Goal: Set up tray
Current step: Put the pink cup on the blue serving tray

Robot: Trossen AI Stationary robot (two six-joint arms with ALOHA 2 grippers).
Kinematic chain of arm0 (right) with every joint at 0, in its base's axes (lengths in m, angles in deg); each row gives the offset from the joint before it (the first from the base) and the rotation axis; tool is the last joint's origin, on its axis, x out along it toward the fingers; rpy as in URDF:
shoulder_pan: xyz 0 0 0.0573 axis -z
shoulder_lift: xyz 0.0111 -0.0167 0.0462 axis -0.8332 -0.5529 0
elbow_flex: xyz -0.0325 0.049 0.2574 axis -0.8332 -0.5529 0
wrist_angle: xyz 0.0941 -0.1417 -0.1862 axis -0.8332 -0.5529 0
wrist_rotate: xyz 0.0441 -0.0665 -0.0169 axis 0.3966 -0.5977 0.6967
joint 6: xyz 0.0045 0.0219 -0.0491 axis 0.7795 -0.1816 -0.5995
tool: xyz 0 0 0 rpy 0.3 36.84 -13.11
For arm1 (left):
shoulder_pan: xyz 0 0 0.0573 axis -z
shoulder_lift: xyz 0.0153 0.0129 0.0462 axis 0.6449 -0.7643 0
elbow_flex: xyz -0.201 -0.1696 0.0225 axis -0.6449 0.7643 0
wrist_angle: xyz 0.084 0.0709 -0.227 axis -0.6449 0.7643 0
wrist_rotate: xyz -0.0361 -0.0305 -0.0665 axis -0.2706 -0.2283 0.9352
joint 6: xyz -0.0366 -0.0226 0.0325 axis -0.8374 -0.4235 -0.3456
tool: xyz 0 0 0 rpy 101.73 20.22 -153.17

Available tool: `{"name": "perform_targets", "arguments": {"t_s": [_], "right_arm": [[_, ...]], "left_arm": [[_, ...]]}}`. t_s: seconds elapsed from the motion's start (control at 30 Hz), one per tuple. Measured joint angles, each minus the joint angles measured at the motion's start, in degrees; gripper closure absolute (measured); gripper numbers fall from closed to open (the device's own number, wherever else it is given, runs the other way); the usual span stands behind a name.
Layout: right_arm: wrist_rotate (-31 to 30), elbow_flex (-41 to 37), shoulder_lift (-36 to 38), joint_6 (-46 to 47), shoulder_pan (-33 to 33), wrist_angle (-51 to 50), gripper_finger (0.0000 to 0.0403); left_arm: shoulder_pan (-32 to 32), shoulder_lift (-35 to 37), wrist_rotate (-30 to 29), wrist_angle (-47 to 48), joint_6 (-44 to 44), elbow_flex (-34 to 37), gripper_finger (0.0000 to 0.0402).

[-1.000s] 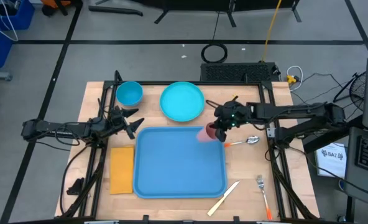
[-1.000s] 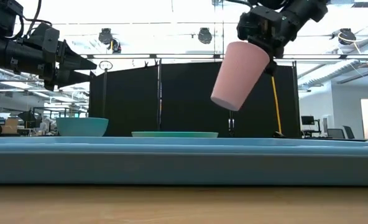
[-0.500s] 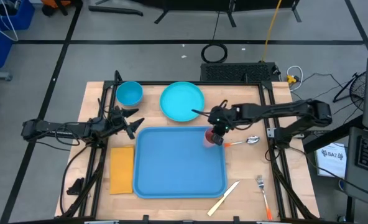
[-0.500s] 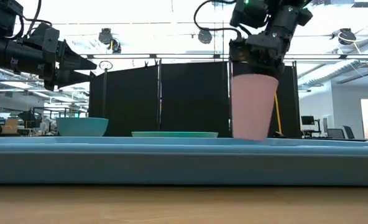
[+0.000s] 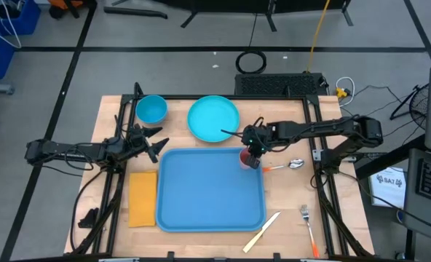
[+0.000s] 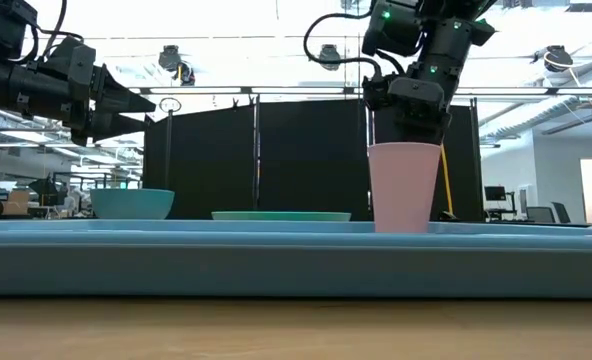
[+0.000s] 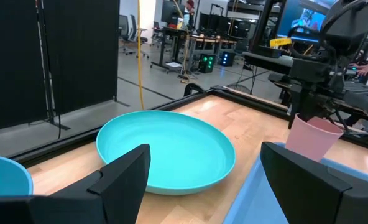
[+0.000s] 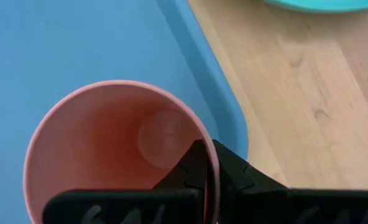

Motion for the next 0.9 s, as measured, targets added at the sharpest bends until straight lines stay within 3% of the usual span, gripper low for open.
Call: {"name": "perform_targets", "arguments": {"t_s": [0.53, 0.9], "right_arm": [[0.03, -0.02, 0.00, 0.47, 0.00, 0.24, 0.0346], [0.08, -0.04, 0.00, 0.47, 0.00, 0.29, 0.0344]], "left_arm": [[0.01, -0.01, 0.02, 1.25, 0.00, 0.00, 0.0091], [0.00, -0.02, 0.02, 1.21, 0.00, 0.00, 0.0091]]}}
